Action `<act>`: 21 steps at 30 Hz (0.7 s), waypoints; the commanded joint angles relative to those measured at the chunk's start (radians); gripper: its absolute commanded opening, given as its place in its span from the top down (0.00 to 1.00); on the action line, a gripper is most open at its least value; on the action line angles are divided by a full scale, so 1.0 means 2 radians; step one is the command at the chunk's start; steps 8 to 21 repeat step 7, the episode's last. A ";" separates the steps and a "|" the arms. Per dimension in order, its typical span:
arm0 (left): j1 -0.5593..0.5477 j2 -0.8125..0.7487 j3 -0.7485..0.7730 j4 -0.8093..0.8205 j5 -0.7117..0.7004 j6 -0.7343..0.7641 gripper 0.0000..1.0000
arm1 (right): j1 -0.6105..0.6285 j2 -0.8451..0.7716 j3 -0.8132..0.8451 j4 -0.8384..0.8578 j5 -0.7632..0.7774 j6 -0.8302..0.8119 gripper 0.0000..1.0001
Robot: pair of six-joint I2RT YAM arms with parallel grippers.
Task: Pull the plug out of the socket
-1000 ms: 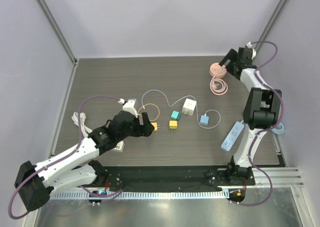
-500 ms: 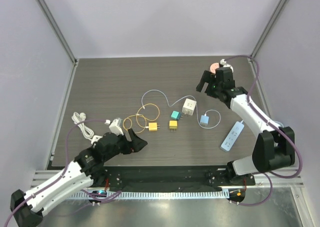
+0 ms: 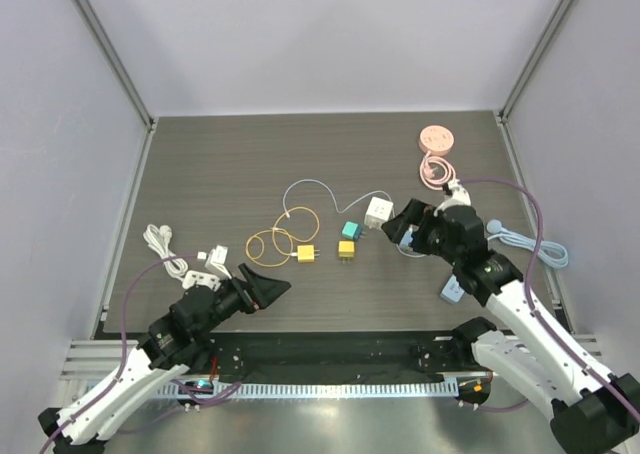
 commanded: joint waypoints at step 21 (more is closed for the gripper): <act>0.002 -0.017 -0.029 0.010 0.049 -0.011 0.14 | 0.000 -0.092 -0.200 0.153 -0.081 0.098 0.00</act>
